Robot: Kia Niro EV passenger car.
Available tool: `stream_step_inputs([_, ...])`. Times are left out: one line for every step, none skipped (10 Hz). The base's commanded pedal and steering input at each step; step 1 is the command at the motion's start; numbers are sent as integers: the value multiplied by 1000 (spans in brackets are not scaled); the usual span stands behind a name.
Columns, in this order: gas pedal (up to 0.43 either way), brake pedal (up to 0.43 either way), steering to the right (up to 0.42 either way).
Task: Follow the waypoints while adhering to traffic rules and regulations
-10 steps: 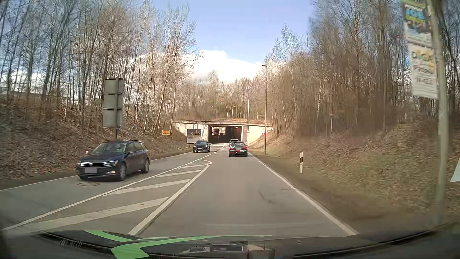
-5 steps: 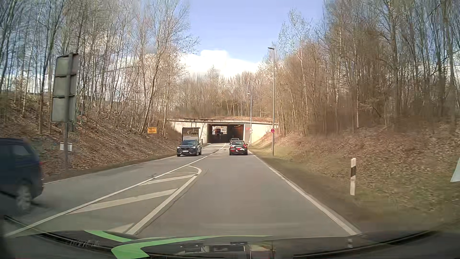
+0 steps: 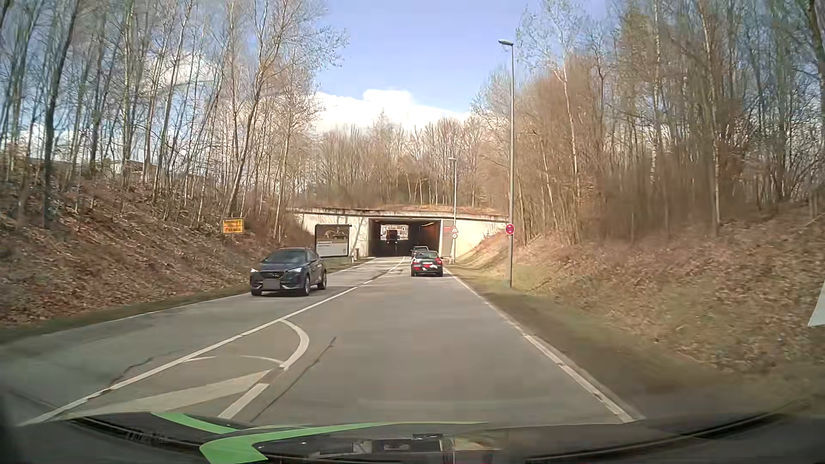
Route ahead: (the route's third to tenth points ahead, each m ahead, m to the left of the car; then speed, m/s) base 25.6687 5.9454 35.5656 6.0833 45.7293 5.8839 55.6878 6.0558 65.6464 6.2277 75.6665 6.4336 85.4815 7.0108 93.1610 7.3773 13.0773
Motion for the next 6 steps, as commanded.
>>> stream_step_inputs([28, 0, -2])
stream_step_inputs([28, 0, -2])
stream_step_inputs([28, 0, -3])
stream_step_inputs([28, 0, -3])
stream_step_inputs([28, 0, -3])
stream_step_inputs([0, 0, -3])
